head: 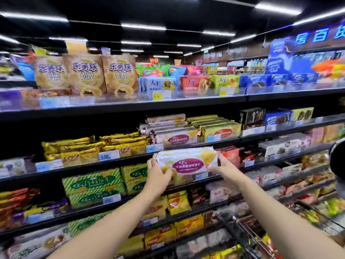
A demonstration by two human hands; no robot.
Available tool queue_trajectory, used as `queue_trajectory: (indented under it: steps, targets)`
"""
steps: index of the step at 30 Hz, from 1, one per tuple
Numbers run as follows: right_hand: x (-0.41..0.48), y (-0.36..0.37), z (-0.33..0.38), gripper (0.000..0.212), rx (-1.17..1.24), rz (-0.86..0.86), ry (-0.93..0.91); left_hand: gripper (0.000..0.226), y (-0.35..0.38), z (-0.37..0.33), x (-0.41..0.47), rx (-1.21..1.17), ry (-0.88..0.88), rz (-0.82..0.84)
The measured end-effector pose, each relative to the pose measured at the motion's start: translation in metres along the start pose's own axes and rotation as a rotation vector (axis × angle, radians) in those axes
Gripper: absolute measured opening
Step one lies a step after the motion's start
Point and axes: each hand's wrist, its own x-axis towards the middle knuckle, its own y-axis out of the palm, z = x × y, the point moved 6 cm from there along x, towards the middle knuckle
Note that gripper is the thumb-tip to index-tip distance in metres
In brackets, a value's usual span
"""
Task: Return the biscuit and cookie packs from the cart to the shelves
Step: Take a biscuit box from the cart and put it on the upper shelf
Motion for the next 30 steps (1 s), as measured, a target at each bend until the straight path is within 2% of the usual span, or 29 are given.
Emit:
queue_trajectory:
  steps: [3,6,10,16,18,20,22,24,27,30]
  targets:
    - [0.021,-0.013,0.035,0.055,-0.126,-0.013,-0.109,0.085,-0.009,-0.027,0.017,0.075,0.060,-0.036]
    - [0.043,-0.021,0.060,0.051,-0.278,-0.077,-0.204,0.085,-0.022,-0.044,0.038,0.165,0.108,-0.082]
    - [0.081,-0.022,0.079,0.035,-0.264,-0.063,-0.280,0.081,-0.035,-0.056,0.072,0.251,0.145,-0.160]
    - [0.133,-0.025,0.097,0.033,-0.289,-0.091,-0.286,0.076,-0.040,-0.057,0.120,0.315,0.140,-0.213]
    - [0.149,-0.026,0.103,0.028,-0.304,-0.092,-0.283,0.060,-0.041,-0.054,0.138,0.350,0.093,-0.232]
    - [0.165,-0.026,0.107,0.015,-0.321,-0.111,-0.269,0.027,-0.044,-0.052,0.151,0.360,0.067,-0.277]
    - [0.179,-0.023,0.107,0.016,-0.362,-0.129,-0.244,0.027,-0.046,-0.049,0.159,0.389,0.054,-0.310]
    - [0.190,-0.018,0.101,0.018,-0.451,-0.117,-0.205,0.012,-0.046,-0.044,0.165,0.452,0.005,-0.288]
    - [0.202,-0.015,0.089,0.018,-0.550,-0.087,-0.165,0.039,-0.042,-0.033,0.170,0.509,-0.038,-0.262]
    - [0.205,-0.018,0.084,0.011,-0.624,-0.103,-0.142,0.066,-0.040,-0.032,0.169,0.521,0.001,-0.279]
